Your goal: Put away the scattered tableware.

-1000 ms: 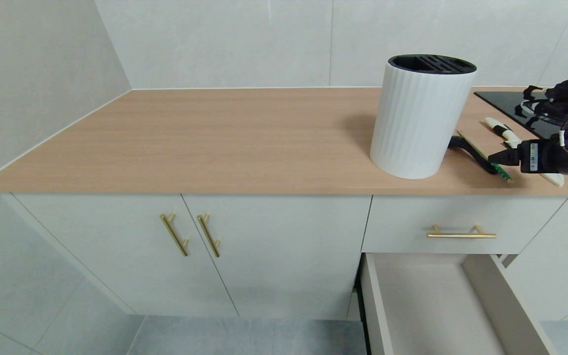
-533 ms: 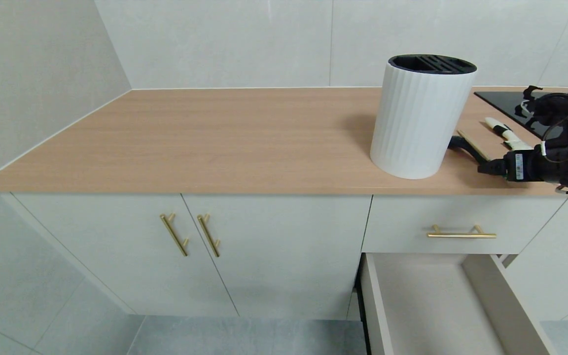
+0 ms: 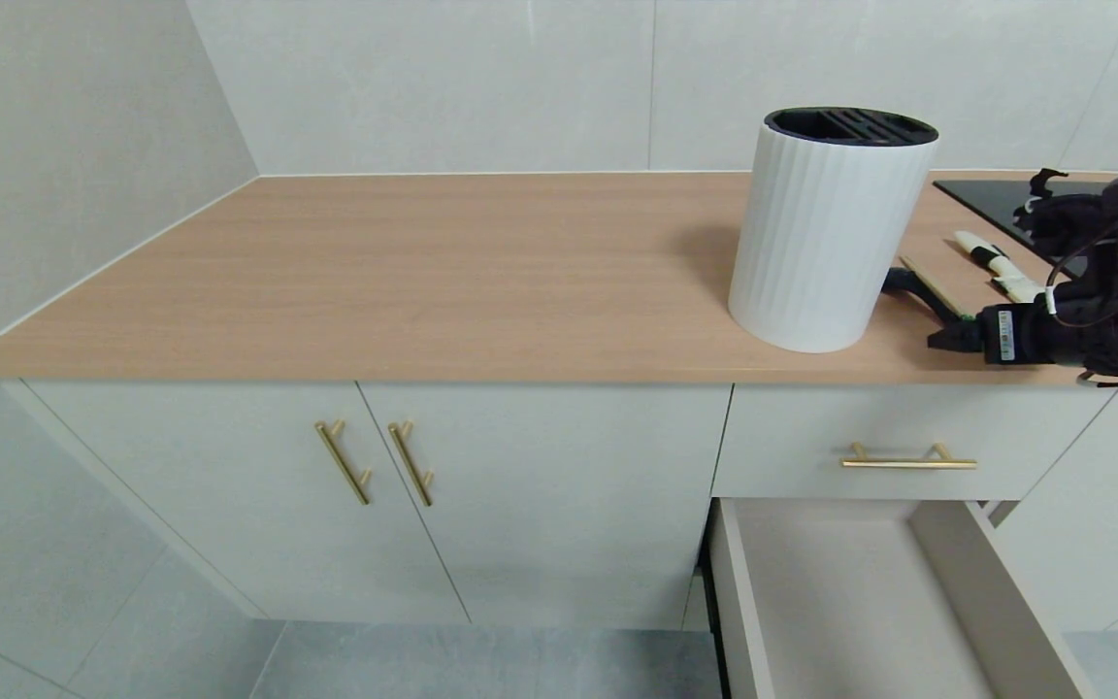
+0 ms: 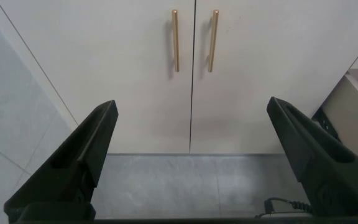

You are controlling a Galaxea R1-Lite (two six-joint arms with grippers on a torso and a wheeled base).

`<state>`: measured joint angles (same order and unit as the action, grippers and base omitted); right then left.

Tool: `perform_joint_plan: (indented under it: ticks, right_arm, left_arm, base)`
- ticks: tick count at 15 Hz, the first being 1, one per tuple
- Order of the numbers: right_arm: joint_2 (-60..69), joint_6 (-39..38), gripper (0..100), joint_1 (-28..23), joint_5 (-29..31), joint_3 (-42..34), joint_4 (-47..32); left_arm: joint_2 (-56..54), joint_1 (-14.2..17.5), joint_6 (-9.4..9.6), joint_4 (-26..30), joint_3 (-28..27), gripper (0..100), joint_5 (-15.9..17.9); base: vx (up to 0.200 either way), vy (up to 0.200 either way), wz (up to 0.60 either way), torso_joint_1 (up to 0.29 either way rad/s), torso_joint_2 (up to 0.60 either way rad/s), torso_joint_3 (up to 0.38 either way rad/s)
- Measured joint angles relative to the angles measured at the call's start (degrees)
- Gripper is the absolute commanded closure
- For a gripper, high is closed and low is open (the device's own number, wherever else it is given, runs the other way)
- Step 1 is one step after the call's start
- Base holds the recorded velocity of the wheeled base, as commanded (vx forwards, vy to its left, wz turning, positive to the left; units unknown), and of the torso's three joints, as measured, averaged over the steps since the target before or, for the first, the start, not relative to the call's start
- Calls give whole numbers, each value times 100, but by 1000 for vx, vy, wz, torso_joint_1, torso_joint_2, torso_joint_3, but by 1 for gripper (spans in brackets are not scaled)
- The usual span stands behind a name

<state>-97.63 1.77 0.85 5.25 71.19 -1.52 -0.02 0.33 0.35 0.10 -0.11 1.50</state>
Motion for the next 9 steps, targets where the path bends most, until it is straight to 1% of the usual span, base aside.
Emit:
perform_joint_plan:
  ticks: [2,3,9]
  right_arm:
    - [-11,-2,0,0,0,0,-2]
    - [-24,-5,100,0,0,0,0]
    - [-44,4,100,0,49,-13,0]
  left_arm:
    - [0,0,0,0,0,0,-2]
    - [0,0,0,-2,0,0,0]
    - [0,0,0,0,0,0,-2]
  base:
    - [0,0,0,0,0,0]
    - [0,0,0,0,0,0]
    - [0,0,0,0,0,0]
